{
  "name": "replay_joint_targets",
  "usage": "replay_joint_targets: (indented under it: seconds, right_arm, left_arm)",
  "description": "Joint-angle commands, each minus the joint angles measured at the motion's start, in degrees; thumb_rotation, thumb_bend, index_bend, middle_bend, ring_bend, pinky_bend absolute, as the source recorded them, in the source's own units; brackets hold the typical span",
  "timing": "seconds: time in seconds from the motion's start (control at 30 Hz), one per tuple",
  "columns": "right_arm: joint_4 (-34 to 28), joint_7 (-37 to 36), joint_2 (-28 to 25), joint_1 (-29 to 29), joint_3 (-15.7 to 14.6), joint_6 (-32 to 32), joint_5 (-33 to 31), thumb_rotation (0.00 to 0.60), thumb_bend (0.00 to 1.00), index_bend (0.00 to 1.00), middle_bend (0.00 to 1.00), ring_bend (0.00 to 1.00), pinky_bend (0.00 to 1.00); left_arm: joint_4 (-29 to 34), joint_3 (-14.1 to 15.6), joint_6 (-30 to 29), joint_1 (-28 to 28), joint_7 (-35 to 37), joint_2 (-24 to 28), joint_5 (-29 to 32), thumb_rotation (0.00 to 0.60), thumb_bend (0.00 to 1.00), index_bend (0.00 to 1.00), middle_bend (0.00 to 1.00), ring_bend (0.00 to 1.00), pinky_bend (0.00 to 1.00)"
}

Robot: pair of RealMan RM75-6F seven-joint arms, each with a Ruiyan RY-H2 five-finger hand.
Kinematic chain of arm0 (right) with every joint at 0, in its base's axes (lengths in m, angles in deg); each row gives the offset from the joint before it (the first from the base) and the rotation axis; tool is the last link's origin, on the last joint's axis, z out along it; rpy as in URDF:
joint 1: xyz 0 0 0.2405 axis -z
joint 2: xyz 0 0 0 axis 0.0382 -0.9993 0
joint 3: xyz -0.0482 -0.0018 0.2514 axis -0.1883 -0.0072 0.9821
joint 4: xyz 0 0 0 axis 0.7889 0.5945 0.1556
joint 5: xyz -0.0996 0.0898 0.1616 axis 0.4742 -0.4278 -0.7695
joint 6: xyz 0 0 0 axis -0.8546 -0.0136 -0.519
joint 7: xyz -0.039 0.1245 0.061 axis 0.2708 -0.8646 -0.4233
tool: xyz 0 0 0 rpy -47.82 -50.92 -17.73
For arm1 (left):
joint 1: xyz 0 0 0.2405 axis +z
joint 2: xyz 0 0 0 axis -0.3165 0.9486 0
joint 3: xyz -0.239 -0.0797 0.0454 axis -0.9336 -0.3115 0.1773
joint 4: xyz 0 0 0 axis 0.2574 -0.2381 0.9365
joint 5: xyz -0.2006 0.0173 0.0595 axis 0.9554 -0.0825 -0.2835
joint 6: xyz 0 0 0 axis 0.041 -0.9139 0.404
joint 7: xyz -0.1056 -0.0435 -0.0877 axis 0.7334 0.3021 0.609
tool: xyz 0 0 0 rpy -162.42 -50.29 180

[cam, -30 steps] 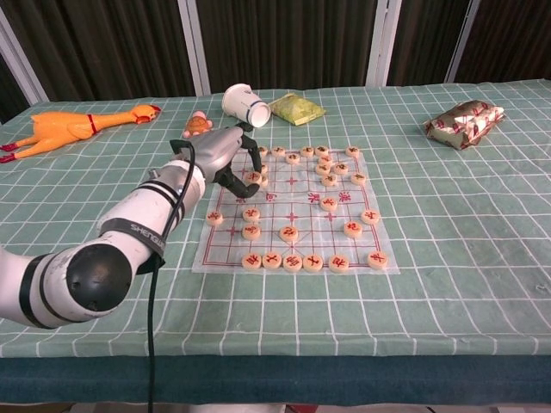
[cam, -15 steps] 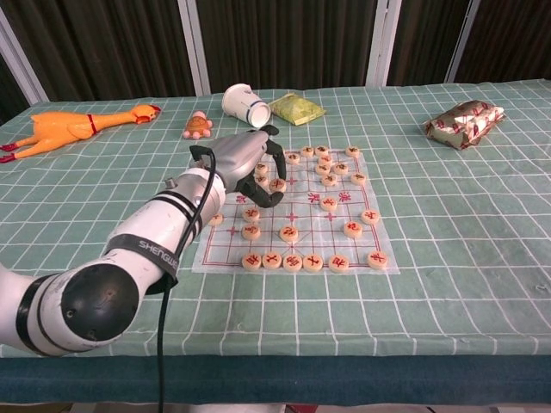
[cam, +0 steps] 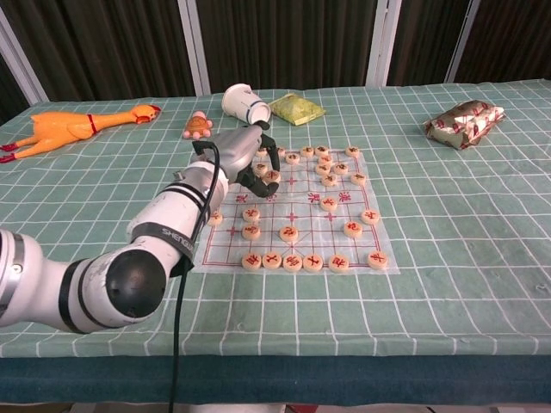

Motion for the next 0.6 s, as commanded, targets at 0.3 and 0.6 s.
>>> replay_joint_targets:
  seconds: [0.3, 0.6]
  right_arm:
    - [0.00, 0.20, -0.03, -0.19, -0.03, 0.50, -0.17, 0.600, 0.24, 0.00, 0.00, 0.00, 0.00]
    - [-0.11, 0.60, 0.12, -0.42, -0.04, 0.87, -0.07, 0.600, 0.24, 0.00, 0.00, 0.00, 0.00]
  left_arm:
    - [-10.54, -0.10, 3.38, -2.62, 5.82, -3.35, -1.84, 0.600, 0.35, 0.50, 0.00, 0.00, 0.15]
    - [-5.15, 2.02, 0.46, 0.14, 6.63, -0.90, -4.39, 0.600, 0.35, 0.50, 0.00, 0.00, 0.15]
